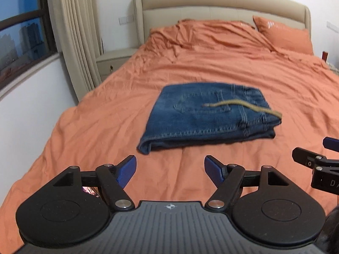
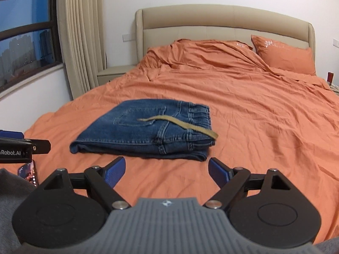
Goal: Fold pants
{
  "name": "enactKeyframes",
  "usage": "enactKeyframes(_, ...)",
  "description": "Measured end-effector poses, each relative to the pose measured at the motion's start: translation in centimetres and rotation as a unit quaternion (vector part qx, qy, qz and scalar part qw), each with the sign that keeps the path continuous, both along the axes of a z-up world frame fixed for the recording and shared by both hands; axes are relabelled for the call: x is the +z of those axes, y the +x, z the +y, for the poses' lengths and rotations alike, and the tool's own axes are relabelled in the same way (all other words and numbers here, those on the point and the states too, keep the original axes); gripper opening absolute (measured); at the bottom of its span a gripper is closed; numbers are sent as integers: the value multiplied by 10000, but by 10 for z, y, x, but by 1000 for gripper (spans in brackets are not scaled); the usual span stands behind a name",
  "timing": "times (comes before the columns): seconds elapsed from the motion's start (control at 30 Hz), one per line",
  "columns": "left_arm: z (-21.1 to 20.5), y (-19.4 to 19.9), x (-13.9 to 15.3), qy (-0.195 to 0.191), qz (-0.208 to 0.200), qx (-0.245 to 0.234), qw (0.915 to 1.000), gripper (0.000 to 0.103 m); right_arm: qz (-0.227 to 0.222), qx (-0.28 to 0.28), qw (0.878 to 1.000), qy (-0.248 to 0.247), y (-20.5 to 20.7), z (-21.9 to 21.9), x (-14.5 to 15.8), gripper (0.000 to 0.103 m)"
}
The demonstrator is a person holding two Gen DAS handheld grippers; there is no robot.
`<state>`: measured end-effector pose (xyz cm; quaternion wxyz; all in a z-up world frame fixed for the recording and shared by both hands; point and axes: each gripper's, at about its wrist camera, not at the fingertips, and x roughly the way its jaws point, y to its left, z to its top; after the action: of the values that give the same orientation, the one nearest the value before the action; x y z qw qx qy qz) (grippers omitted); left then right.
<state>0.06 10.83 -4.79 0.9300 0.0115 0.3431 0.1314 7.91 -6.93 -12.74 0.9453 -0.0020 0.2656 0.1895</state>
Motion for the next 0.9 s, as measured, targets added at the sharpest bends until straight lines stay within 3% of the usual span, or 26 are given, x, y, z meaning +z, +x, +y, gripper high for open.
enactKeyframes(0.13, -4, 6, -6, 235, 194, -28, 9995, 82, 186, -8, 9998, -34, 6, 3, -10, 82)
enactKeyframes(0.9, -4, 7, -2, 188, 266, -166, 9993, 81, 122, 81, 9999, -86, -1, 1, -12, 82)
